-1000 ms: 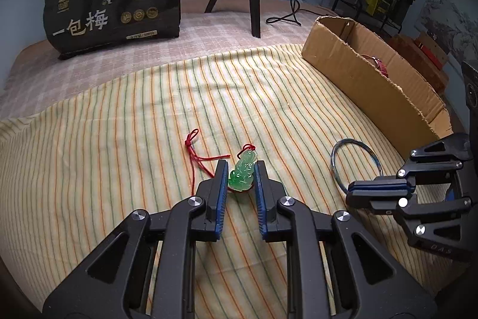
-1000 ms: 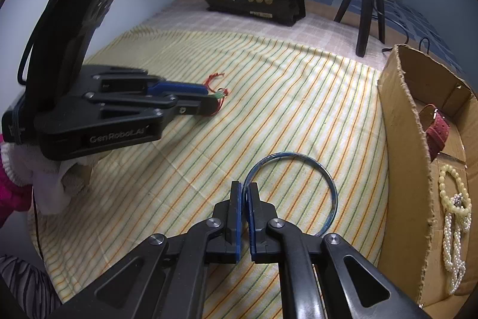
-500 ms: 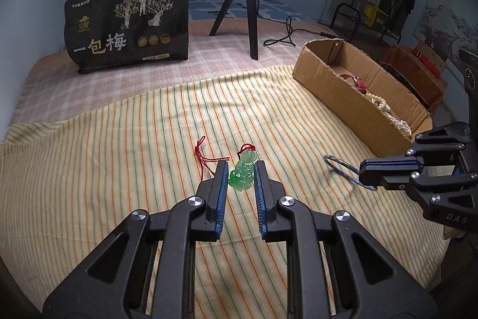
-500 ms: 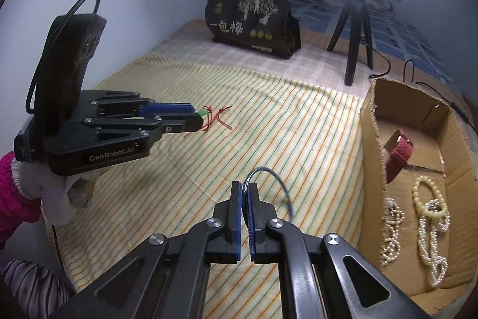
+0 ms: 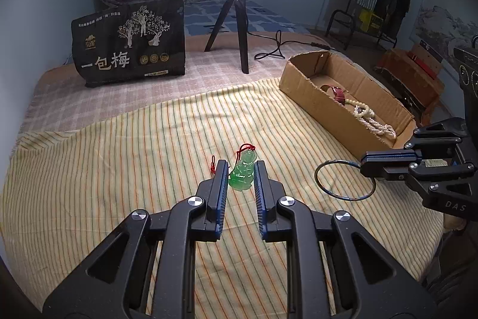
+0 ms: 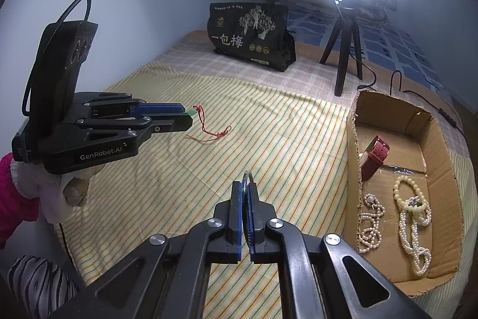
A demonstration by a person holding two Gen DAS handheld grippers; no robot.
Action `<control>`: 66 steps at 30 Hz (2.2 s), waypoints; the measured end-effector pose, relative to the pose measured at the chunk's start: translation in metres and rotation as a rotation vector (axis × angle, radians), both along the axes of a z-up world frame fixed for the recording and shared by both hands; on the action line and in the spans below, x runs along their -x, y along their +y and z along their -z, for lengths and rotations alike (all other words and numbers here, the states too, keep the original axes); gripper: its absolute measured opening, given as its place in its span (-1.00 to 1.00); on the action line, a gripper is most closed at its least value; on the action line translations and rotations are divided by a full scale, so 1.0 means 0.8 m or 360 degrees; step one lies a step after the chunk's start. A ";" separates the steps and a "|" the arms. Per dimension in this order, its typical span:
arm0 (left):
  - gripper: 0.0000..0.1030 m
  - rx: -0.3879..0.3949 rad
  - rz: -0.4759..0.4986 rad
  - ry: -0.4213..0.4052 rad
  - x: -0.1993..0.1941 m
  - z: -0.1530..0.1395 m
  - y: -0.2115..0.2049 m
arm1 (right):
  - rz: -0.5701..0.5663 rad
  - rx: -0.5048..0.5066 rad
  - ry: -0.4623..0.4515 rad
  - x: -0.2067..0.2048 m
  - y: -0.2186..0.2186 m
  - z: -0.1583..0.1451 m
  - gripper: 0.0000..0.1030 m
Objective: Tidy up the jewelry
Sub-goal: 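Lift and carry the jade pendant and black bangle over the box with both tools, then open the left tool to drop the pendant while the right tool drops the bangle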
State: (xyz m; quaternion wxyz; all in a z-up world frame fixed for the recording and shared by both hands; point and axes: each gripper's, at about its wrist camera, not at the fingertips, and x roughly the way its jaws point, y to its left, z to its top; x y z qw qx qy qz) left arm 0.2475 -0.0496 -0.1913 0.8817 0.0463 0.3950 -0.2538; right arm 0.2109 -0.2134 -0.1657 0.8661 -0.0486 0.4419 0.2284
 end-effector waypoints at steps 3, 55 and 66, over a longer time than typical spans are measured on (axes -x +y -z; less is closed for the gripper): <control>-0.70 -0.0004 0.0004 -0.0010 0.004 -0.003 -0.001 | 0.0005 0.0005 -0.0019 0.004 -0.002 -0.006 -1.00; -0.69 0.0090 0.0420 -0.0079 0.006 -0.074 -0.247 | 0.0434 -0.0021 -0.0237 -0.017 -0.230 -0.081 -1.00; 0.33 0.0013 0.0371 -0.0085 0.008 -0.058 -0.254 | 0.0589 -0.0011 -0.0213 -0.020 -0.250 -0.063 0.45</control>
